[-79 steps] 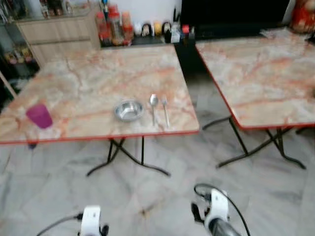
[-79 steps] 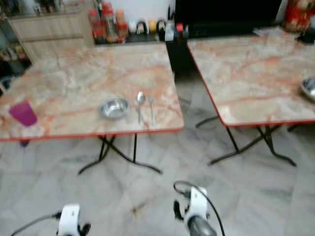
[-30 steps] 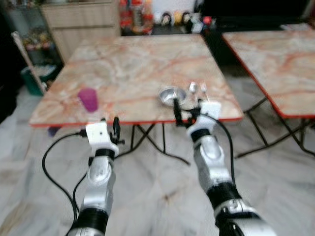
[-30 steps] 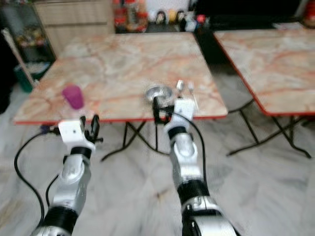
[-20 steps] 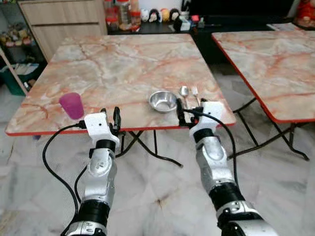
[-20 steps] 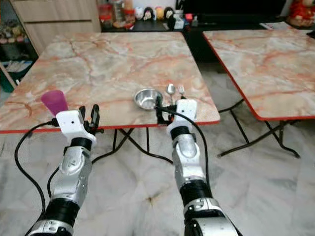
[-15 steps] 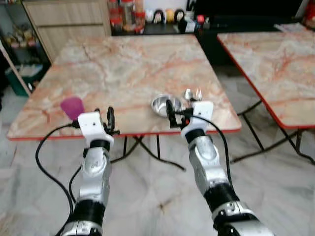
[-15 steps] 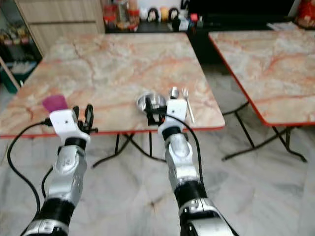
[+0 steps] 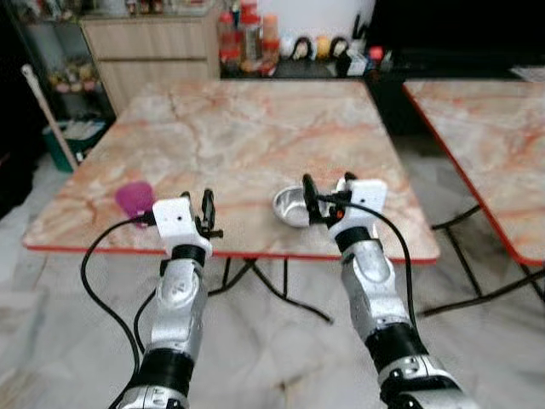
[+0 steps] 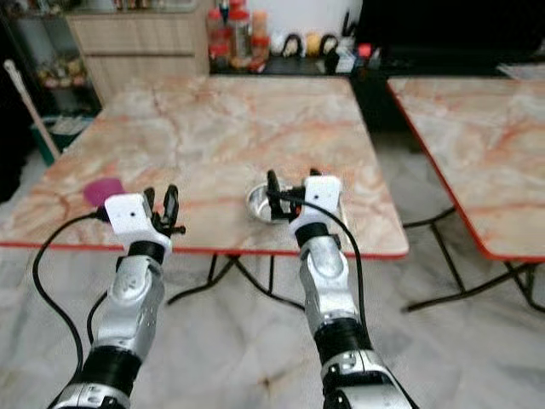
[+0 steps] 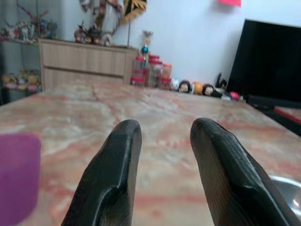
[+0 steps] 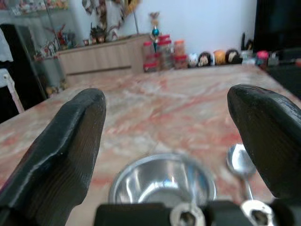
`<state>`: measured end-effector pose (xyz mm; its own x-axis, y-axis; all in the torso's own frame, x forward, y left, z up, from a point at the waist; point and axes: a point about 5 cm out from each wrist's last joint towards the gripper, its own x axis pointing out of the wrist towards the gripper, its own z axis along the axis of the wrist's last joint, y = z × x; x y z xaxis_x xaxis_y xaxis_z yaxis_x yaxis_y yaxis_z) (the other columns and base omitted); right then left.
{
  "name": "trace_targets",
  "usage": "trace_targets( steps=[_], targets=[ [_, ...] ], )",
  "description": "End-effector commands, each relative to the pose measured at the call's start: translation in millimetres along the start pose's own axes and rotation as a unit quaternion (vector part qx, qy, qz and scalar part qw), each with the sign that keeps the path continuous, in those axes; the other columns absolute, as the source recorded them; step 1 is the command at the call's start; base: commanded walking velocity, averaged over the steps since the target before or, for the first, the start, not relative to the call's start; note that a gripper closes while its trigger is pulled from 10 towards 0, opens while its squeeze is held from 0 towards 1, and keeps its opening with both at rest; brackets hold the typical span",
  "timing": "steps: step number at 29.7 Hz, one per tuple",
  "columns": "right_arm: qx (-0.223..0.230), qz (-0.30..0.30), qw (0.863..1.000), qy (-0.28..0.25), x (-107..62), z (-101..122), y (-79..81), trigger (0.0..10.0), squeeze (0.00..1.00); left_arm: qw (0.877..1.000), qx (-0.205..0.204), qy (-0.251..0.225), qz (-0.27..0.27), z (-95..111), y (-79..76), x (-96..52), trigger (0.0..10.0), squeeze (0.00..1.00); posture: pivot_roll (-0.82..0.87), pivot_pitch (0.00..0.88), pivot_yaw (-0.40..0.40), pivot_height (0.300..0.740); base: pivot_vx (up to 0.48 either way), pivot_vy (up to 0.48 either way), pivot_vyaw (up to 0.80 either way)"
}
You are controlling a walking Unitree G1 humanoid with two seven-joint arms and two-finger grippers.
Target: Setting the table
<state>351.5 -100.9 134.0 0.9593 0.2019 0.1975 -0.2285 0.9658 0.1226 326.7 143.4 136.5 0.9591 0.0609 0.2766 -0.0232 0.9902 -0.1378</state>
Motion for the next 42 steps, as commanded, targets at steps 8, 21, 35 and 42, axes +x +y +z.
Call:
trace_targets(
  steps=[8,21,35,42],
  targets=[
    [0.023,0.012,1.000,-0.001,4.2,4,11.6,10.0,0.00,1.000,0.001,-0.013,0.010,8,8.3,4.6,10.0,0.00,0.00,0.000,-0.013,0.732,0.356,0.000,-0.30],
    [0.033,0.010,0.999,0.003,-0.8,0,15.5,10.0,0.00,1.000,0.006,-0.015,0.015,10,13.3,3.0,10.0,0.00,0.01,0.000,-0.006,0.732,0.357,0.000,-0.12],
    [0.078,0.059,0.994,0.047,-14.6,-14,24.9,10.0,1.00,1.000,0.004,-0.001,0.027,7,16.1,-1.9,10.0,0.00,0.00,0.000,-0.001,0.732,0.024,0.000,0.00],
    [0.082,0.037,0.992,0.090,-22.7,-25,15.1,10.0,0.00,1.000,0.001,0.001,0.023,7,13.1,-2.0,10.0,0.00,-0.01,0.003,-0.002,0.732,0.000,0.000,0.00]
  ],
)
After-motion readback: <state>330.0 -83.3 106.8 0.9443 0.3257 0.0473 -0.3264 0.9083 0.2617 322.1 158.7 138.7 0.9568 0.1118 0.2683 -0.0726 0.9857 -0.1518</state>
